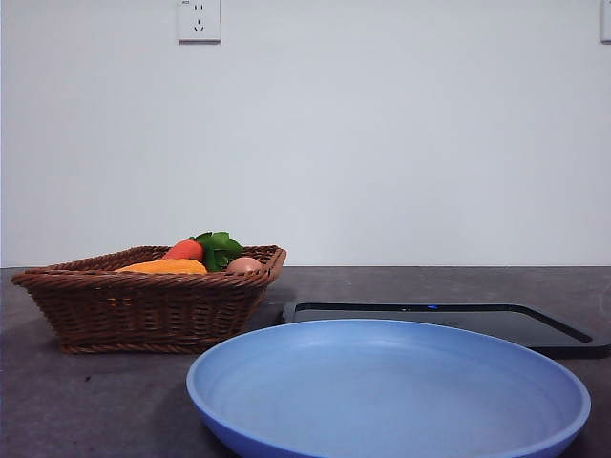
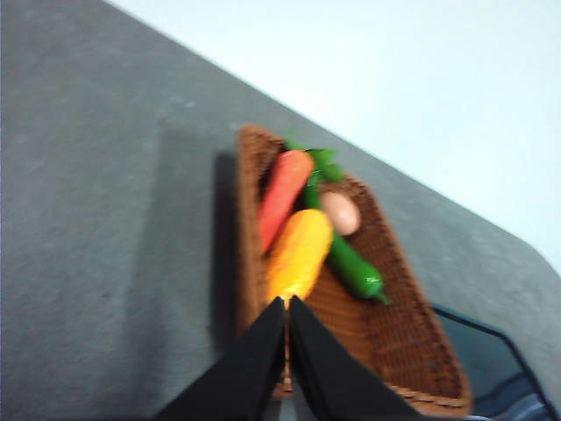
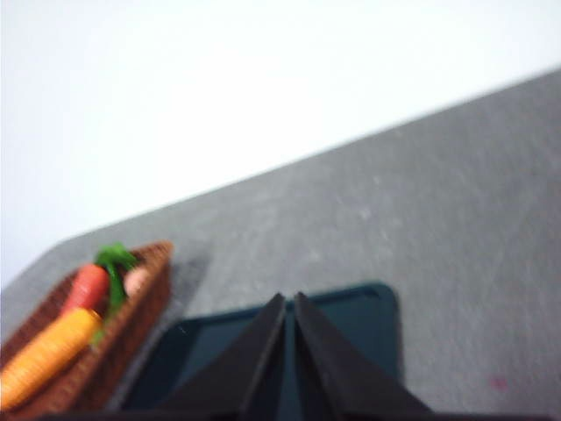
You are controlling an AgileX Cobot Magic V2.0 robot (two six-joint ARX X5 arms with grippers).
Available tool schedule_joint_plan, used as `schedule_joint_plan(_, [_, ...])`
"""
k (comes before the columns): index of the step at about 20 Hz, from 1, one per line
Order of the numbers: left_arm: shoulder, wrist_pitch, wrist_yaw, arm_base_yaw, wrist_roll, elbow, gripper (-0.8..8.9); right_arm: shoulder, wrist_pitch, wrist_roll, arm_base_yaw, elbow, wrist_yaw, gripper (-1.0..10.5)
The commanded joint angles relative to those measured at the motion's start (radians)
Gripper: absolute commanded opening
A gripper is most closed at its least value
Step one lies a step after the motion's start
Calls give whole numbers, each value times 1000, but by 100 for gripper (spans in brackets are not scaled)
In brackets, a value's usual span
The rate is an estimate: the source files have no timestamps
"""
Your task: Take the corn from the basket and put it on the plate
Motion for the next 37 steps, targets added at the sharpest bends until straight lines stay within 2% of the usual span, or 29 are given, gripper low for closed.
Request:
schedule_joint_plan(1, [31,-29,34,3,15,63,7,34,-51,2,1,72,-5,3])
schedule_joint_plan(7, [120,-128,134,-1,93,203,7,146,-196,-82,1,231,-90,3])
schedule_joint_plan(13, [206,-238,203,-32,180,333,7,304,-390,-197,1,402,-248,3])
schedule_joint_plan(17, [251,-349,211,-69,249,406,7,401,-528,-290,9,506,-330,3])
schedule_joint_plan(23, [323,-539,212,-128,343,486,7,507,-715,-413,51,610,-345,3])
schedule_joint_plan(26, [355,-595,212,-151,364,508,7,543,-787,-451,78,629,-343,3])
schedule_joint_plan(34, [384,-613,211,-176,370,525,8,576,-820,-465,130,629,-341,3])
schedule_joint_plan(36, [384,-599,211,-176,369,525,60,576,-817,-464,132,629,-341,11])
schedule_joint_plan(37, [384,-591,211,-176,359,525,146,576,-817,-463,132,629,-341,60])
